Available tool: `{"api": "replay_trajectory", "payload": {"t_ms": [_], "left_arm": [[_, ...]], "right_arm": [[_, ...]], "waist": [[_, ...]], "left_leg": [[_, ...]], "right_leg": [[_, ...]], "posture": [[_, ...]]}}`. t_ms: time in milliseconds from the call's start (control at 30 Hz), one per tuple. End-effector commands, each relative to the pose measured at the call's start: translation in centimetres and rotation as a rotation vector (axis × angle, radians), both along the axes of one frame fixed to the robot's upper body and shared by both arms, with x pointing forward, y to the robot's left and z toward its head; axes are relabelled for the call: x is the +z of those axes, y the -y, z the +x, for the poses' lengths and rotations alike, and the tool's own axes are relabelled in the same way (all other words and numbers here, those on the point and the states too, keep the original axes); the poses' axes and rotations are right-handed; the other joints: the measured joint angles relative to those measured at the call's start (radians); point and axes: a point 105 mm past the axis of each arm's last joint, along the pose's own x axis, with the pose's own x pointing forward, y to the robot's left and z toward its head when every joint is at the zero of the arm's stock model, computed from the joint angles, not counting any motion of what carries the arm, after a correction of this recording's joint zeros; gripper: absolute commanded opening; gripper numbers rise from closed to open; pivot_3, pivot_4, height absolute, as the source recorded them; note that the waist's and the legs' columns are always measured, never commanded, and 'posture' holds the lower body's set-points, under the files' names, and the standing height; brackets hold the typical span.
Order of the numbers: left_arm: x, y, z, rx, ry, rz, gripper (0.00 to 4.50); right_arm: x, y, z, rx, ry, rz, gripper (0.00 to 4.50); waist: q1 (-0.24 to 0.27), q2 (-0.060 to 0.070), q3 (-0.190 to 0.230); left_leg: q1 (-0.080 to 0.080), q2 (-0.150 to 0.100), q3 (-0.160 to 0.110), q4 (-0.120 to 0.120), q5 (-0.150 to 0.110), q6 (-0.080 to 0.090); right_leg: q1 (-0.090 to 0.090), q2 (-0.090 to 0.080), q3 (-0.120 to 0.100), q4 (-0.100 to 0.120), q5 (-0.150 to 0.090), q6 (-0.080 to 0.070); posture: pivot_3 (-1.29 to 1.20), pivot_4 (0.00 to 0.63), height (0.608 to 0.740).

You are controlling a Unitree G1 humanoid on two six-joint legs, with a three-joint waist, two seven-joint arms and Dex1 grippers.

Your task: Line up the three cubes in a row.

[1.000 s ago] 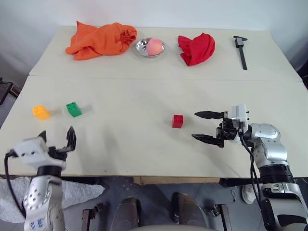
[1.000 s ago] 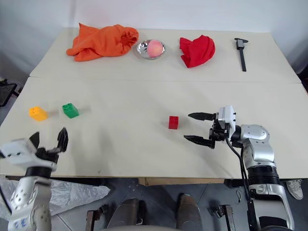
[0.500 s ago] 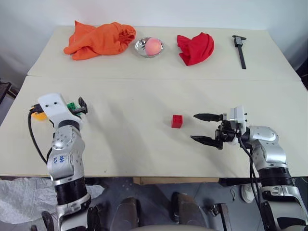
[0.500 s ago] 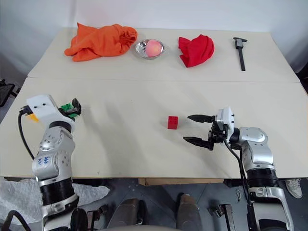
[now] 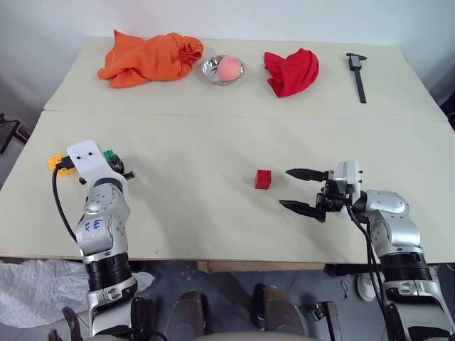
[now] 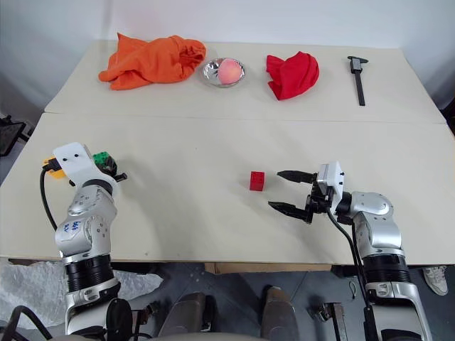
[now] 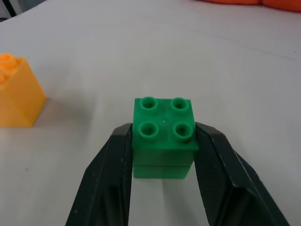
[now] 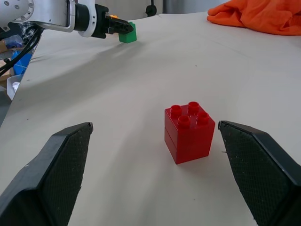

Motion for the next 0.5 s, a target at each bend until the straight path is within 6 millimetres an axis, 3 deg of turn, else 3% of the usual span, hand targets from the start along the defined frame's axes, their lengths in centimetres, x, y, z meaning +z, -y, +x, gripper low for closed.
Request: {"api": "replay_trajectory", "payload": {"t_ms": [33, 200, 300, 367, 433, 500], "left_arm": [[1.7, 0.2, 0.0, -0.027, 0.071, 0.037, 1.48], [1.3, -0.4, -0.2, -0.018, 0.061, 0.033, 1.48], [2.0, 0.0, 0.4, -0.143, 0.120, 0.037, 1.48], [4.3, 2.6, 1.0, -0.455, 0.218, 0.071, 1.48], [6.8, 5.8, -0.1, -0.825, 0.321, 0.185, 1.48], [7.3, 6.6, -0.5, -1.019, 0.309, 0.265, 1.48]], "right_arm": [[1.1, 0.2, -0.2, -0.007, 0.058, 0.010, 4.50], [1.1, -0.1, -0.1, -0.012, 0.061, 0.012, 4.50], [1.2, 0.1, -0.2, -0.022, 0.064, 0.004, 4.50], [1.4, 0.6, -0.3, -0.034, 0.066, -0.003, 4.50], [1.7, 1.3, -0.4, -0.054, 0.066, -0.013, 4.50], [1.8, 2.2, -0.7, -0.073, 0.060, -0.031, 4.50]], "waist": [[0.003, 0.000, 0.000], [0.009, 0.000, 0.000], [0.010, 0.000, 0.000], [0.011, 0.000, 0.000], [0.011, 0.000, 0.000], [0.017, 0.000, 0.000]], "left_leg": [[0.000, 0.000, 0.000, 0.000, 0.000, 0.000], [0.000, 0.000, 0.000, 0.000, 0.000, 0.000], [0.000, 0.000, 0.000, 0.000, 0.000, 0.000], [0.000, 0.000, 0.000, 0.000, 0.000, 0.000], [0.000, 0.000, 0.000, 0.000, 0.000, 0.000], [-0.001, 0.000, 0.001, 0.000, 0.000, 0.000]], "right_leg": [[0.000, 0.000, 0.000, 0.000, 0.000, 0.000], [0.000, 0.000, 0.000, 0.000, 0.000, 0.000], [0.000, 0.000, 0.000, 0.000, 0.000, 0.000], [0.000, 0.000, 0.000, 0.000, 0.000, 0.000], [0.000, 0.001, 0.000, 0.000, 0.000, 0.000], [-0.001, 0.001, 0.000, -0.001, 0.000, 0.000]], "posture": [[0.00, 0.150, 0.740], [0.00, 0.150, 0.740], [0.00, 0.150, 0.740], [0.00, 0.150, 0.740], [0.00, 0.150, 0.740], [0.00, 0.150, 0.740]]}}
